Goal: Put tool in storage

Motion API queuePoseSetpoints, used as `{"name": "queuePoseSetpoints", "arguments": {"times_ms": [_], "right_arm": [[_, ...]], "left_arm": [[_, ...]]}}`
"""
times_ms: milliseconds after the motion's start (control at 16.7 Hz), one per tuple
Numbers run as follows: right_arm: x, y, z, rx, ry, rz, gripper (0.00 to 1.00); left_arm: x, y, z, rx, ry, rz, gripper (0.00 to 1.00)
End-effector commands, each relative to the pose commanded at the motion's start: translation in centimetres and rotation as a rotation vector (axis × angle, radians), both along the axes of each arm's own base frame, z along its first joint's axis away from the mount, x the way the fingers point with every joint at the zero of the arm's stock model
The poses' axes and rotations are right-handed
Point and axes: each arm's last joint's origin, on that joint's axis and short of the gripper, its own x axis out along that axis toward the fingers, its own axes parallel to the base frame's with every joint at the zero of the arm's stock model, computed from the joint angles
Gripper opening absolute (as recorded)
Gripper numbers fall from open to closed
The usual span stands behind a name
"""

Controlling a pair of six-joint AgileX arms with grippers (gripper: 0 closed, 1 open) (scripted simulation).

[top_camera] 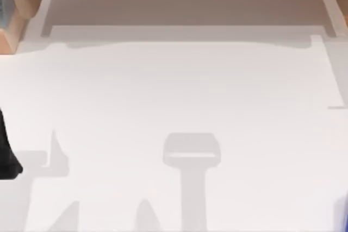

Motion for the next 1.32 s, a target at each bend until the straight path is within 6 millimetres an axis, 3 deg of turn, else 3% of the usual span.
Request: {"name": "queuePoseSetpoints", "arguments": {"times_ms": [180, 360, 540, 780, 1080, 1320], "right_arm": [[0.5, 0.3, 0.4, 0.297, 0.079, -0.12, 1.0], [1.5, 1.9, 0.9, 0.623, 0.186, -0.24, 1.0], [2.7, 5.0, 1.8, 0.928, 0.326, -0.365, 1.0], [3.4, 11.0, 3.5, 1.23, 0.555, -0.567, 1.0], [1.5, 18.3, 6.1, 1.352, 0.822, -0.881, 1.0], [-1.1, 22.1, 7.9, 1.292, 0.937, -1.084, 1.0]], "left_arm": [[0.0, 0.0, 0.0, 0.0, 0.0, 0.0, 1.0], [0.0, 0.0, 0.0, 0.0, 0.0, 0.0, 1.0], [0.0, 0.0, 0.0, 0.0, 0.0, 0.0, 1.0], [0.0, 0.0, 0.0, 0.0, 0.0, 0.0, 1.0], [0.0, 0.0, 0.0, 0.0, 0.0, 0.0, 1.0], [0.0, 0.0, 0.0, 0.0, 0.0, 0.0, 1.0]]}}
